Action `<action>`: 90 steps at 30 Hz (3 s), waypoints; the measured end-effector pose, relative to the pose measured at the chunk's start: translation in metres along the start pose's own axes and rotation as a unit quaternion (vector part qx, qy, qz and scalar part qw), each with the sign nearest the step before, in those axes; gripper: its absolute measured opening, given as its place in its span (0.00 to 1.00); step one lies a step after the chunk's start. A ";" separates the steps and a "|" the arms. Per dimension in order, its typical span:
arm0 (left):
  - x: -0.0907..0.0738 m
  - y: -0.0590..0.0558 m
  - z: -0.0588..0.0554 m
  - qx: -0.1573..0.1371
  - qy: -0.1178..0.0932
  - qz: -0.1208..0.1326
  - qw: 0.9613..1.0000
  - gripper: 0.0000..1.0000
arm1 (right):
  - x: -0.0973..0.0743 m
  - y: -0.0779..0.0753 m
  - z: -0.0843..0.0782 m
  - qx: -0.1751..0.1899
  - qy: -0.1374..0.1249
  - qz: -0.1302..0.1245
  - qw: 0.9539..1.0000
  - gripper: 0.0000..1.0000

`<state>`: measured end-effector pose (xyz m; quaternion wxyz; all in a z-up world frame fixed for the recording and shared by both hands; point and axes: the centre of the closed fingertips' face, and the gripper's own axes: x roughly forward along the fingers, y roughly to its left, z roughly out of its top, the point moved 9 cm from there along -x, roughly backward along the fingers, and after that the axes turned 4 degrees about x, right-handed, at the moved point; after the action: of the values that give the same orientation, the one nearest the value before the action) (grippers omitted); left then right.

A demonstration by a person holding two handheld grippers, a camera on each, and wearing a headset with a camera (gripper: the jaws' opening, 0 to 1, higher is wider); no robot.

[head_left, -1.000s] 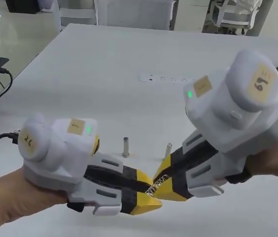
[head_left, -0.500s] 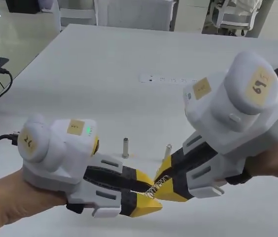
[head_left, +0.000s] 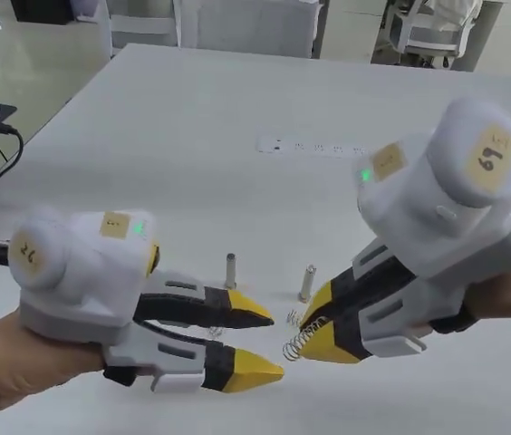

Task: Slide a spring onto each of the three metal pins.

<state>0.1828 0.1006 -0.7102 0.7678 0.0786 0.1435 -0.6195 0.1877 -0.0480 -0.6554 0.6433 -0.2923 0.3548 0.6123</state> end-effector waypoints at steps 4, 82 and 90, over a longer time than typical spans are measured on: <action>-0.005 0.003 -0.002 -0.006 -0.004 0.016 1.000 0.31 | -0.003 -0.002 -0.003 0.005 0.000 -0.004 1.000 0.08; -0.054 0.005 -0.033 -0.057 -0.002 0.141 0.988 0.70 | -0.040 -0.131 -0.096 0.116 0.151 -0.130 0.973 0.08; -0.054 0.004 -0.033 -0.059 -0.001 0.141 0.988 0.69 | -0.035 -0.134 -0.097 0.119 0.155 -0.121 0.973 0.08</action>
<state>0.1727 0.1614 -0.7247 0.8509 0.0522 0.1663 -0.4955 0.3112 -0.1578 -0.6907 0.6797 -0.3459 0.4824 0.4307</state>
